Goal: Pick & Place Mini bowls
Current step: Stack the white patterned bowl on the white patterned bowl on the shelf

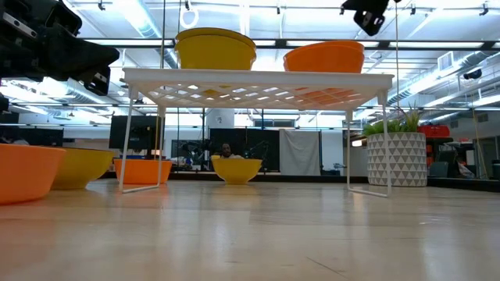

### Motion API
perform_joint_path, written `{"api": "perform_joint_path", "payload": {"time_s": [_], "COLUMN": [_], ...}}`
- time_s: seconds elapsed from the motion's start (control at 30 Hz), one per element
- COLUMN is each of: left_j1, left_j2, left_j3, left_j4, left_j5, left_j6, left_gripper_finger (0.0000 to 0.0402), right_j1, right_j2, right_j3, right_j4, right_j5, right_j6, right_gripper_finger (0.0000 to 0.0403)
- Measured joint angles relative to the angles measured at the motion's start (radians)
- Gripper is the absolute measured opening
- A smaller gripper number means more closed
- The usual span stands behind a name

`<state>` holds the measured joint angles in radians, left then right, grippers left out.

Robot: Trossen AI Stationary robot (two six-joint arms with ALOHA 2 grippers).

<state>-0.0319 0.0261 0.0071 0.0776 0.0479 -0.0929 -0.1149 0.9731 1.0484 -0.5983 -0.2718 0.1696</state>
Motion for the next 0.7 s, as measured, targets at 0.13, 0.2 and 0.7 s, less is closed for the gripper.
{"api": "perform_joint_path", "payload": {"time_s": [0.13, 0.2, 0.7], "left_j1": [0.000, 0.000, 0.000], "left_j2": [0.000, 0.000, 0.000], "left_j3": [0.000, 0.000, 0.000], "left_j4": [0.000, 0.000, 0.000], "left_j5": [0.000, -0.001, -0.002], "left_j6": [0.000, 0.000, 0.000], "left_gripper_finger": [0.0023, 0.0023, 0.0023], "right_j1": [0.020, 0.031, 0.083], "right_j2": [-0.082, -0.124, -0.417], "right_j3": [-0.058, -0.093, -0.399], "right_j4": [0.001, -0.002, 0.124], "right_j5": [-0.004, -0.009, 0.092], "right_j6": [-0.119, -0.166, -0.226], "right_gripper_finger": [0.0038, 0.0015, 0.0001]}}
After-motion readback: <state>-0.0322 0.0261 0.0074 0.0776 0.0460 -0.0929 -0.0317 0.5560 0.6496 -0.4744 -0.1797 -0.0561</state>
